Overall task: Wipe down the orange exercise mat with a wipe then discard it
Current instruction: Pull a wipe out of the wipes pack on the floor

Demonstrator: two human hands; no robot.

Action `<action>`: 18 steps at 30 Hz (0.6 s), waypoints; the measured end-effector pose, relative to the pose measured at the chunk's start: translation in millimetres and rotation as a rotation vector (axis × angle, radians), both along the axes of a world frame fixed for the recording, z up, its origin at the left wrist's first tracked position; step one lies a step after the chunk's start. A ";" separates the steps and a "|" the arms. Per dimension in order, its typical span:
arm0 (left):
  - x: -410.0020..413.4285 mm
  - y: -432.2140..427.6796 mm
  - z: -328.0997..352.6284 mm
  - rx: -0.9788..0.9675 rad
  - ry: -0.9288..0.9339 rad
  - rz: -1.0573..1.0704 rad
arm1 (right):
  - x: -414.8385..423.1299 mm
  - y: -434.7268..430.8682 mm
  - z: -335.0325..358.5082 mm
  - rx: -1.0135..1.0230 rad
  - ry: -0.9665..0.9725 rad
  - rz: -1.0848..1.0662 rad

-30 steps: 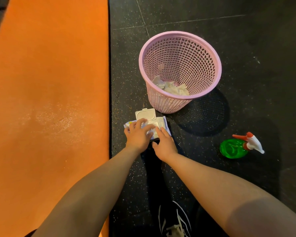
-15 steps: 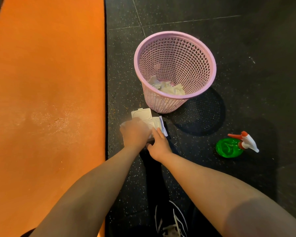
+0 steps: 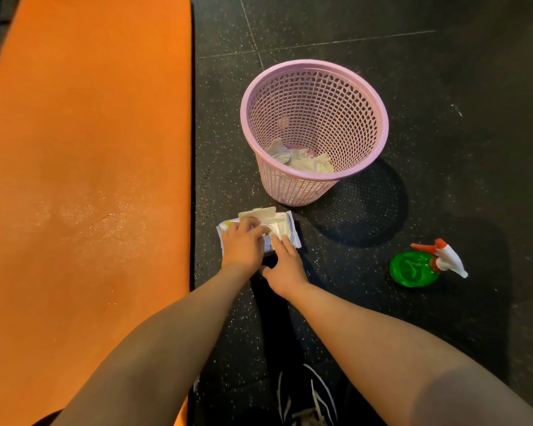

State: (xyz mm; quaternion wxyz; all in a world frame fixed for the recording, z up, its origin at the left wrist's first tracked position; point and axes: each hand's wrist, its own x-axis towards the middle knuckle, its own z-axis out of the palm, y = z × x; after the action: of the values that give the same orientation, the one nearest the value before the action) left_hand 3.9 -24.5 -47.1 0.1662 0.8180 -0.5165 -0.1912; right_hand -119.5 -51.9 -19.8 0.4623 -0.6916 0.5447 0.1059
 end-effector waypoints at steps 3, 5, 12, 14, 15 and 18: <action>5.6 0.6 0.2 -0.077 0.139 0.066 | -1.0 -0.4 1.1 -0.012 0.014 0.021; 7.9 0.9 -0.2 -0.090 0.174 0.082 | 1.3 1.4 2.8 -0.018 0.039 0.041; 13.4 -4.4 5.3 -0.048 0.183 0.096 | 5.9 3.5 4.7 0.006 0.143 0.151; 13.8 -1.3 2.2 -0.046 0.165 0.041 | 5.3 1.2 5.5 0.019 0.149 0.174; 14.0 0.1 -0.4 -0.046 0.143 0.016 | 4.8 0.3 5.8 0.020 0.150 0.180; 14.1 2.5 -6.1 -0.055 0.130 -0.001 | 3.6 -0.8 7.1 0.012 0.158 0.176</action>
State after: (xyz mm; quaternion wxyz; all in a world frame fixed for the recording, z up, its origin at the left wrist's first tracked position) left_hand 18.0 -22.0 -53.2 0.2220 0.7987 -0.5100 -0.2296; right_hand -115.9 -52.7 -12.7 0.4109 -0.7235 0.5161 0.2034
